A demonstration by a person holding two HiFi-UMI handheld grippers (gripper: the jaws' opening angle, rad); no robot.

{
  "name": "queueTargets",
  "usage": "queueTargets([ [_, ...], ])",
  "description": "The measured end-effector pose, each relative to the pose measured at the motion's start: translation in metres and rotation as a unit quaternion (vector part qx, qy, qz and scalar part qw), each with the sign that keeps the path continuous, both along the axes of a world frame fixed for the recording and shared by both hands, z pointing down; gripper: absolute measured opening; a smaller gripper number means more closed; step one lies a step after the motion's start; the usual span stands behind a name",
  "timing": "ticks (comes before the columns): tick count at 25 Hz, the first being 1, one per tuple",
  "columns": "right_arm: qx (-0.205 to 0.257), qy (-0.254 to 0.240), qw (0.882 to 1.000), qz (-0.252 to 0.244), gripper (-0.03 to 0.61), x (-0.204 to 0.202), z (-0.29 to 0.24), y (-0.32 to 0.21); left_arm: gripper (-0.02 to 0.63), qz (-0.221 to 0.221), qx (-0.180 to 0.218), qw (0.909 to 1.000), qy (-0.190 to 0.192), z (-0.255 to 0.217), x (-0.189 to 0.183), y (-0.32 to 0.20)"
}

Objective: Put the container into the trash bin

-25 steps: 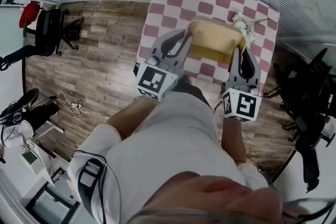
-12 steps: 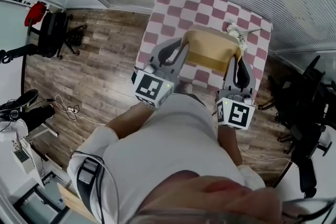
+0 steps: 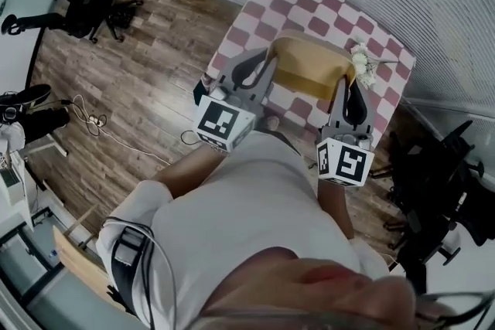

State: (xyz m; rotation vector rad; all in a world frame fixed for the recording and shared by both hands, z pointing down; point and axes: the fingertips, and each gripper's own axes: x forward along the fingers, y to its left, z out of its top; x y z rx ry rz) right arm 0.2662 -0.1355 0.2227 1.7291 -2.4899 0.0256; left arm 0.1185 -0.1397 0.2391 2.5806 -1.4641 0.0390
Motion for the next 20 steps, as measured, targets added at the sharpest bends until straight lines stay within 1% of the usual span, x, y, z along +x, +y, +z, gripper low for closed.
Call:
queueTargets([
  [4, 0.001, -0.001, 0.998, -0.063, 0.058, -0.042, 0.002, -0.009, 0.060, -0.060, -0.002, 0.9982, -0.003, 0.003, -0.041, 0.009],
  [8, 0.002, -0.004, 0.992, -0.123, 0.058, -0.093, 0.002, -0.013, 0.060, -0.119, -0.004, 0.9929, -0.002, 0.002, -0.089, 0.022],
  [12, 0.001, -0.011, 0.980, -0.201, 0.058, -0.155, 0.005, -0.014, 0.060, -0.196, -0.001, 0.9806, -0.006, 0.003, -0.145, 0.043],
  [17, 0.003, -0.011, 0.967, -0.255, 0.058, -0.232, 0.007, 0.002, 0.060, -0.248, -0.003, 0.9688, -0.004, 0.002, -0.215, 0.073],
  [20, -0.001, -0.008, 0.956, -0.293, 0.058, -0.277, 0.006, 0.017, 0.060, -0.284, -0.005, 0.9587, -0.002, 0.003, -0.255, 0.098],
])
